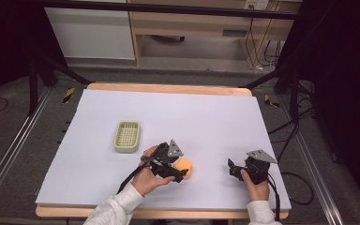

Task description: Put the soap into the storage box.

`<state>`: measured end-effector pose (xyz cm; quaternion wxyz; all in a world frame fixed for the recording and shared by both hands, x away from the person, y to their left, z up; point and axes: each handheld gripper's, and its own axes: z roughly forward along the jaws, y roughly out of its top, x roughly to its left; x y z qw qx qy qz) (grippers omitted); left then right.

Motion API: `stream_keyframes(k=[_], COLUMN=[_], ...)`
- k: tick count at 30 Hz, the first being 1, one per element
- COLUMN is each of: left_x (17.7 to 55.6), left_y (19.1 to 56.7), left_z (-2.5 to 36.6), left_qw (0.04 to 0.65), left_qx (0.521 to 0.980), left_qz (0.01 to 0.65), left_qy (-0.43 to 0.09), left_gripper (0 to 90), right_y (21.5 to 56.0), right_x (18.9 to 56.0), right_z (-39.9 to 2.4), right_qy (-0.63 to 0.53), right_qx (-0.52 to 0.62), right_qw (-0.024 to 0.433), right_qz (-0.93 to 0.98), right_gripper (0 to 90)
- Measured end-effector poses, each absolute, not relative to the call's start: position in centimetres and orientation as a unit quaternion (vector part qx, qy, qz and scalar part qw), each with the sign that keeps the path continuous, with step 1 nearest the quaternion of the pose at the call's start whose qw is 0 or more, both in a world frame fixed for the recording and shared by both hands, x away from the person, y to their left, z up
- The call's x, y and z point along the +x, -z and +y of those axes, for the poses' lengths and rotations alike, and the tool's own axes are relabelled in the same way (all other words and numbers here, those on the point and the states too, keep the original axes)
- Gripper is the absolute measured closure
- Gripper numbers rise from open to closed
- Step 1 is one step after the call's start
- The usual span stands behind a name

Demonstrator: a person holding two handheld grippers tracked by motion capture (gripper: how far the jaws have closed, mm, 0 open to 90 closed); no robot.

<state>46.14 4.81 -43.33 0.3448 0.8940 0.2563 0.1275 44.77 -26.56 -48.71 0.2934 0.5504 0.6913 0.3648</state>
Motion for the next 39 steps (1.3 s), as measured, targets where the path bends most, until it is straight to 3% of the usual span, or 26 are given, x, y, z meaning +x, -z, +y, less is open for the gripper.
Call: stream_keyframes(k=[39], left_x=[47.0], left_y=[45.6], left_z=[2.8], left_qw=[0.274], left_qx=[0.927], left_qz=[0.234], left_qy=[-0.105], left_gripper=[18.9], right_y=[48.7], right_x=[44.8], right_z=[-26.6], right_qy=[-0.366], right_qx=[0.550], right_qw=[0.289], right_qz=[0.693], right_gripper=[3.7])
